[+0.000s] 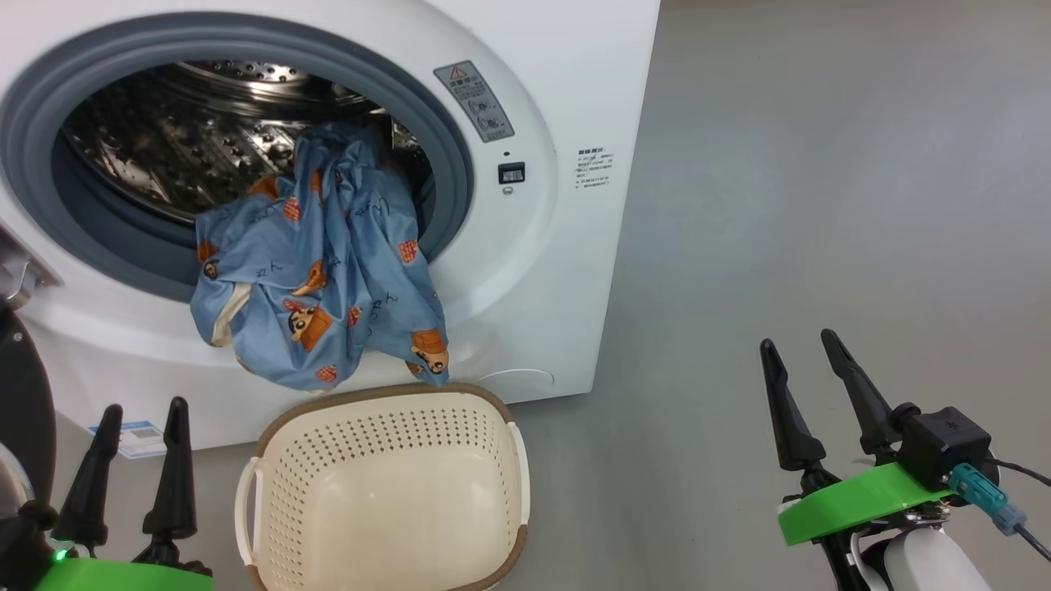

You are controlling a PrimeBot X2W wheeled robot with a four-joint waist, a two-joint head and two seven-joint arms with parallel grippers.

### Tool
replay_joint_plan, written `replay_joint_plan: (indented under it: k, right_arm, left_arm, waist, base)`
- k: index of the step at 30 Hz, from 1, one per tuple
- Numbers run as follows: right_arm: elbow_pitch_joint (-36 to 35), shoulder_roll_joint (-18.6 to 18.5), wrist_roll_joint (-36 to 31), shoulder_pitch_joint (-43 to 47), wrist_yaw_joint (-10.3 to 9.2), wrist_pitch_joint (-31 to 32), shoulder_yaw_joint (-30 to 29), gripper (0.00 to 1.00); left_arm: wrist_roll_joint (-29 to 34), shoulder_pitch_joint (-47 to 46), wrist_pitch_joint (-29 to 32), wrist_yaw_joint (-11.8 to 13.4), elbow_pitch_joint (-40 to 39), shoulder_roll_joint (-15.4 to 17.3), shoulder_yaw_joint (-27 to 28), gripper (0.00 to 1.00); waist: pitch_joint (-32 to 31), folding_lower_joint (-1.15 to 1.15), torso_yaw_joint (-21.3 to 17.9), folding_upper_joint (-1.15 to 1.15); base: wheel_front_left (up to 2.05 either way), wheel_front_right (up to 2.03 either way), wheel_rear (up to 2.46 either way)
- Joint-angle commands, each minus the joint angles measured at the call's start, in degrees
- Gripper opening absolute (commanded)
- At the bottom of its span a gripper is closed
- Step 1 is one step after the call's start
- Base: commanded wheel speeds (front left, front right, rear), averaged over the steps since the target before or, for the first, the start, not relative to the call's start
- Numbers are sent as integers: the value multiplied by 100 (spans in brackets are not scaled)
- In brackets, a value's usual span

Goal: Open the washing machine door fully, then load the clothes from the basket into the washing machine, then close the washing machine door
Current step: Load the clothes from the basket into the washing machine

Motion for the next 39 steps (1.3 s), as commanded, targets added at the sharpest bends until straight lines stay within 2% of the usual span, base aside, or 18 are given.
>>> replay_joint_plan:
  k: [1, 26, 39]
  right_arm:
    - [-159, -18, -47, -90, 32, -45, 108, 100]
    - [-138, 52, -95, -118, 32, -45, 165, 100]
    - [-238, 91, -186, -190, 32, -45, 241, 100]
  left_arm:
    - [38, -122, -37, 3, -158, 137, 250, 100]
    - [91, -124, -37, 3, 23, 153, 154, 100]
    - [-229, -543, -37, 3, 542, 378, -435, 100]
  waist:
    - [7, 0, 0, 0]
    - [57, 0, -40, 0]
    - [373, 0, -161, 0]
  base:
    - [0, 0, 0]
    - [0, 0, 0]
    - [0, 0, 0]
